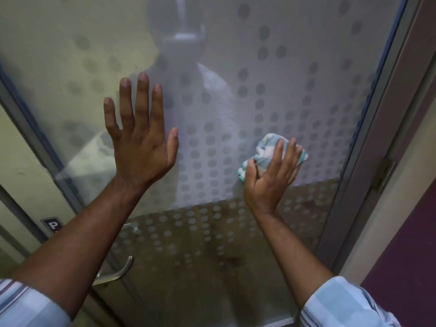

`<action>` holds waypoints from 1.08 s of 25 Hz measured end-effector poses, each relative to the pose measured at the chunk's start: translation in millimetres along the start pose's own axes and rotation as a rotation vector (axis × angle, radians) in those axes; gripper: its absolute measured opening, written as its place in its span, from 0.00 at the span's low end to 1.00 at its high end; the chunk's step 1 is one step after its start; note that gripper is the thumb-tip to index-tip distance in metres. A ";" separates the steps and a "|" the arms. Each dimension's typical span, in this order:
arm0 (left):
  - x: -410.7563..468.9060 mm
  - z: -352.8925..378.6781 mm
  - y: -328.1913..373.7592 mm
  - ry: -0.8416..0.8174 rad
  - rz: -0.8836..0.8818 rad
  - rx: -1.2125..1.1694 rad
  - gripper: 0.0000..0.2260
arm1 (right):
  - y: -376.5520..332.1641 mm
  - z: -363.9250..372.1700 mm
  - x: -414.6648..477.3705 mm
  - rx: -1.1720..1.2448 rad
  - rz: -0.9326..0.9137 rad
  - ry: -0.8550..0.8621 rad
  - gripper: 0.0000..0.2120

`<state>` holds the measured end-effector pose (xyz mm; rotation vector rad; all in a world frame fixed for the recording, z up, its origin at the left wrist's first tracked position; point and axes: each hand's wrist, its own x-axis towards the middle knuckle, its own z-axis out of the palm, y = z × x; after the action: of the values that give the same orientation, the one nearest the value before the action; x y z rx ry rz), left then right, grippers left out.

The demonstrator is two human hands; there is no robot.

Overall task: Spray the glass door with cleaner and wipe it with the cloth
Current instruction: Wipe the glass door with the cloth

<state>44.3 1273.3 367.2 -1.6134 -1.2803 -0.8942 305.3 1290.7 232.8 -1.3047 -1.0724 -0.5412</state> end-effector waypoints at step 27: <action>-1.1 13.9 -4.2 0.125 0.047 0.050 0.35 | -106.6 -26.8 308.3 0.019 -0.135 0.202 0.35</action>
<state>40.2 1286.2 361.9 -1.5178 -1.1651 -0.9122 363.6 1312.6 554.1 -1.1398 -0.9993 -0.7465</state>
